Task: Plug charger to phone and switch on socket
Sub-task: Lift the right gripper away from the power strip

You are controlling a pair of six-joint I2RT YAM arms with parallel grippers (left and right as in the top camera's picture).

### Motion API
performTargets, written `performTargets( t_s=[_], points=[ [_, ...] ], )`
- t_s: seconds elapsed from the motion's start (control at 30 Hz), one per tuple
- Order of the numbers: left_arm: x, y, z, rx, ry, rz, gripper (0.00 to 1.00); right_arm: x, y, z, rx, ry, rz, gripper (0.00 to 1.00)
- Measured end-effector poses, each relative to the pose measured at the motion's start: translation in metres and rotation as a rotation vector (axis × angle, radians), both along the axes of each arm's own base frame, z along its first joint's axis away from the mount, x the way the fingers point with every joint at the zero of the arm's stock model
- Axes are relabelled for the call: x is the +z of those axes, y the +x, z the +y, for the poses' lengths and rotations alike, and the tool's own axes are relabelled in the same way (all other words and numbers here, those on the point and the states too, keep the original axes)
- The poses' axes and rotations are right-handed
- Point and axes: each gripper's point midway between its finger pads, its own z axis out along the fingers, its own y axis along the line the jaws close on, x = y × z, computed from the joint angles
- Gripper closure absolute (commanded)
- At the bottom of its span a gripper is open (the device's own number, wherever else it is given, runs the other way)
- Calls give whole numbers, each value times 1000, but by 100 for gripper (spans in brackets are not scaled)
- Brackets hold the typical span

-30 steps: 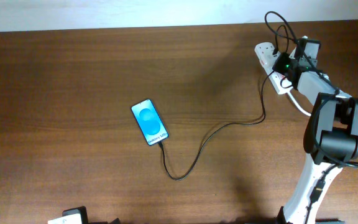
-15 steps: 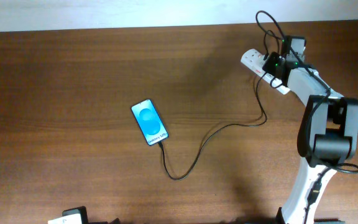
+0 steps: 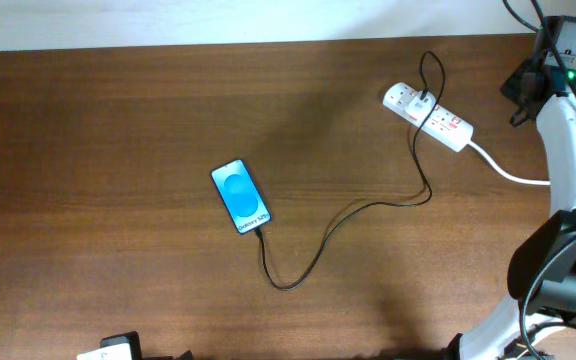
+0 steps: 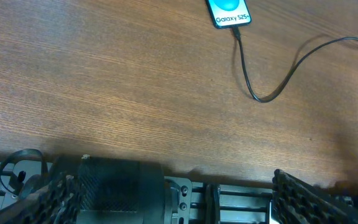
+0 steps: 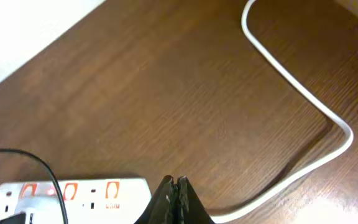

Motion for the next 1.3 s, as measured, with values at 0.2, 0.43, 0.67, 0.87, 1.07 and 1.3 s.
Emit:
performTargets(
  t_s=[0.2,0.43,0.67,0.87,1.07,1.3],
  points=[
    [0,0,0,0,0,0,1,-6,1,16,58,79,6,96],
    [0,0,0,0,0,0,1,101,-9,62,201,118,-255,96],
    [0,0,0,0,0,0,1,255,-82,171,492,37,-605,96],
    [0,0,0,-1,-1,0,1,324,-170,239,786,-50,-782,90],
    [0,0,-1,-1,-3,0,1,347,-257,234,902,-169,-859,2],
    [0,0,-1,-1,-3,0,1,280,-278,228,943,-123,-575,2]
  ],
)
